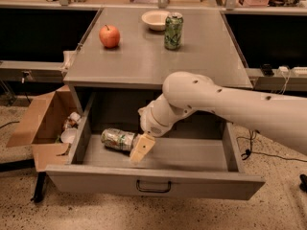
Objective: Pick 7up can from top drawer and place on counter
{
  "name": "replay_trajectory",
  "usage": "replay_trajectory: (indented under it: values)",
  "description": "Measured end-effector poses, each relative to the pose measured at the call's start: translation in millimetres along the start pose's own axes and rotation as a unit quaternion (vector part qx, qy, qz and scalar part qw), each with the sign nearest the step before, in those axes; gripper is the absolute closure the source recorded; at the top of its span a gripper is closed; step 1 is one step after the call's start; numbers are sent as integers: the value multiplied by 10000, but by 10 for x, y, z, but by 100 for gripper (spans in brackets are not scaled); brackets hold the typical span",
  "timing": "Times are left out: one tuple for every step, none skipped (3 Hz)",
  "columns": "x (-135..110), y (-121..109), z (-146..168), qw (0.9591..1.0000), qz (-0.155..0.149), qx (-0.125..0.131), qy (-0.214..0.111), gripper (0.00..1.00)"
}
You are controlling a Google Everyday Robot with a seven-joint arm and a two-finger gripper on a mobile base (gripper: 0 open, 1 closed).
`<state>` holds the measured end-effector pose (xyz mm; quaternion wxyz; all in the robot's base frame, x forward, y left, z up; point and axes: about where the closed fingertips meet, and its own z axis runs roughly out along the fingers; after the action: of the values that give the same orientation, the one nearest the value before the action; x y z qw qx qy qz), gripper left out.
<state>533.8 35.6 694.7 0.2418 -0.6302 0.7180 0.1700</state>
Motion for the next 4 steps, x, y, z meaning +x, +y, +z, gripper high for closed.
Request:
replay_trajectory:
  values:
    - [13, -44, 290, 10000, -5, -45, 36, 0]
    - [2, -83, 417, 10000, -9, -82, 46, 0]
    - [-14, -156, 632, 9999, 2, -153, 35, 0]
    - [-32, -209, 808, 9997, 20, -230, 7, 4]
